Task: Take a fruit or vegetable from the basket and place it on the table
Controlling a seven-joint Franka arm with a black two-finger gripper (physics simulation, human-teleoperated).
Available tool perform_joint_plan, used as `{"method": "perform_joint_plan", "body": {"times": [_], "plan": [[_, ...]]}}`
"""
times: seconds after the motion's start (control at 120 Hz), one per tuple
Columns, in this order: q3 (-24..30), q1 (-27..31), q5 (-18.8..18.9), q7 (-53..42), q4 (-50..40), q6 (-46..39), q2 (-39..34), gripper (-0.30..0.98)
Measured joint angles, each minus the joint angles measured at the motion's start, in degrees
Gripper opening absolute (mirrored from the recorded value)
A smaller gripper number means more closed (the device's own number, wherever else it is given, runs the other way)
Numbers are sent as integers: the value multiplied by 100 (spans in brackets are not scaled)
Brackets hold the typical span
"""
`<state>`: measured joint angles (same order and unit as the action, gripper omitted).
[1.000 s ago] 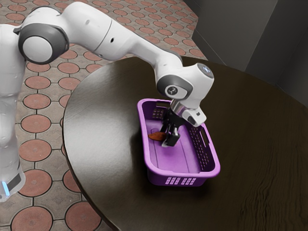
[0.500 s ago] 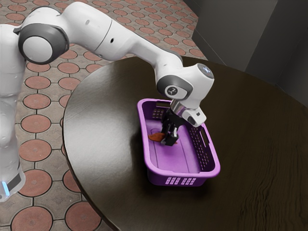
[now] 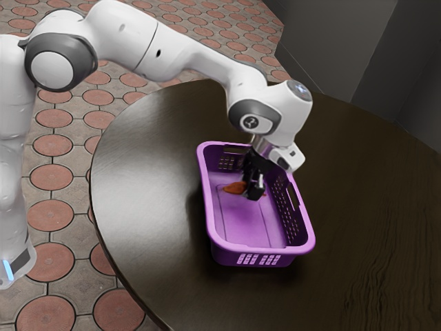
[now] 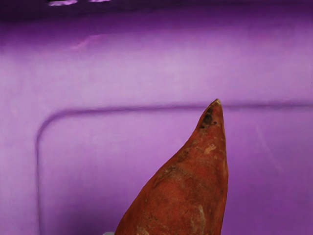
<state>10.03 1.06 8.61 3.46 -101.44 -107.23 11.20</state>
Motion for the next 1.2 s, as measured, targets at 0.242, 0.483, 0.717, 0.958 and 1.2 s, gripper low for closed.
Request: {"method": "perform_joint_plan", "body": {"times": [0.242,0.483,0.717,0.958,1.2], "plan": [[102,-13,94,20,260,-16,-29,16],[183,-9,181,31,555,257,-159,16],[247,-10,295,41,1024,752,-264,16],[222,312,450,33,1250,1169,-471,16],[221,1148,521,-84,1255,1454,-612,16]]}}
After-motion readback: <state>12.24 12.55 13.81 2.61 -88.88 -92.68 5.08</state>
